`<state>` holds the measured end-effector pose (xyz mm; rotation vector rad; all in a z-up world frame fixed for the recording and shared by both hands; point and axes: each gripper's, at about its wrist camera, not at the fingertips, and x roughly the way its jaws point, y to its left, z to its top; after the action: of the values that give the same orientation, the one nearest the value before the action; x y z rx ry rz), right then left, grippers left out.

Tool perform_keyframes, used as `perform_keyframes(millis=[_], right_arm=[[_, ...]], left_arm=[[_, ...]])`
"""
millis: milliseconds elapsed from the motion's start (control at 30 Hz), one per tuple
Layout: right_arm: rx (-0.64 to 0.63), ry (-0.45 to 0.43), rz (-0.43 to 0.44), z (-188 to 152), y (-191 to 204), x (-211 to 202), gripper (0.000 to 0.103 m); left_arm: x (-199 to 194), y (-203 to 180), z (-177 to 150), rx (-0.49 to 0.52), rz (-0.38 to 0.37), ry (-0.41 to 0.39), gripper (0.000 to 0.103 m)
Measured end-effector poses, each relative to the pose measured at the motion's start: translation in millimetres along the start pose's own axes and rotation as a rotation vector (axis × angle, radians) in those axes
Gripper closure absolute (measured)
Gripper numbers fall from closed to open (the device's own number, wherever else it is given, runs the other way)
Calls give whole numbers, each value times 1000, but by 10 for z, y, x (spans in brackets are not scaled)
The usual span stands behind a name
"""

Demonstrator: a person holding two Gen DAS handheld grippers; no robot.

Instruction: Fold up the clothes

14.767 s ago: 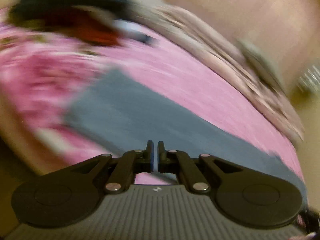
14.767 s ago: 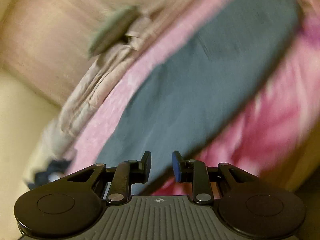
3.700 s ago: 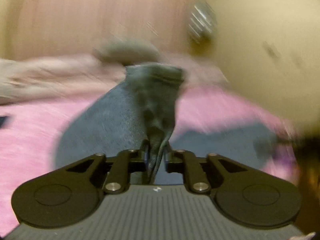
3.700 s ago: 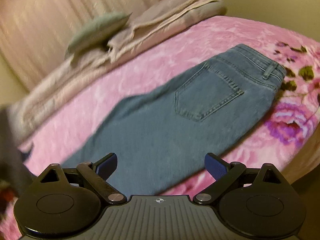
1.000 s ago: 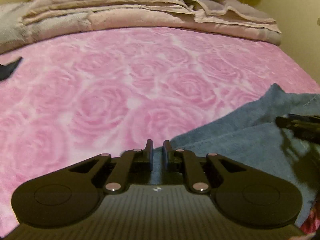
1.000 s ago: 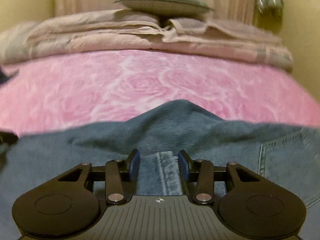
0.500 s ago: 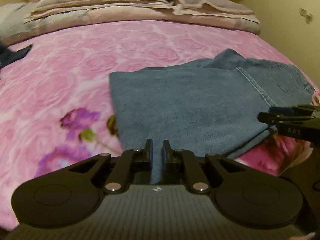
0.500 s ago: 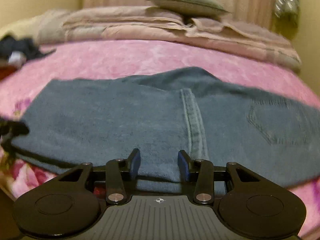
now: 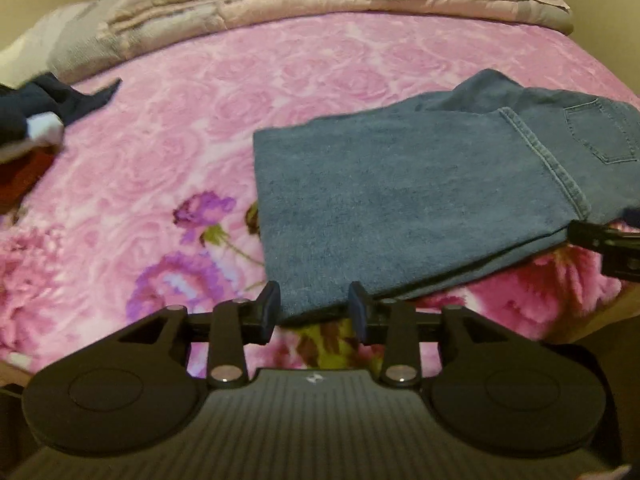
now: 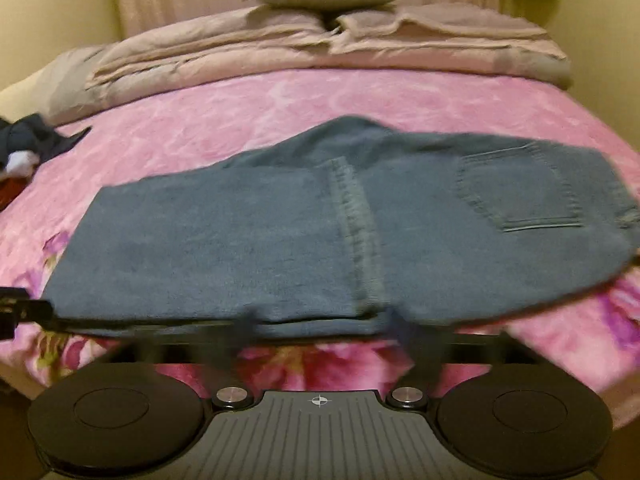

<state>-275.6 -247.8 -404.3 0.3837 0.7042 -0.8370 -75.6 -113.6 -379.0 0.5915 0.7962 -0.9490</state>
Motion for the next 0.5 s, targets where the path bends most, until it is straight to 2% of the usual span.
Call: perform_keyframes(millis=[200, 367, 500], right_arm=[[67, 12, -67, -54, -150, -327, 5], [147, 4, -140, -150, -304, -648, 5], [204, -8, -164, -244, -427, -921, 5]], left_arm=[[-364, -198, -81, 42, -25, -38, 63], [-627, -340, -185, 87, -49, -78, 63], [-794, -423, -269, 113, -70, -109, 63]])
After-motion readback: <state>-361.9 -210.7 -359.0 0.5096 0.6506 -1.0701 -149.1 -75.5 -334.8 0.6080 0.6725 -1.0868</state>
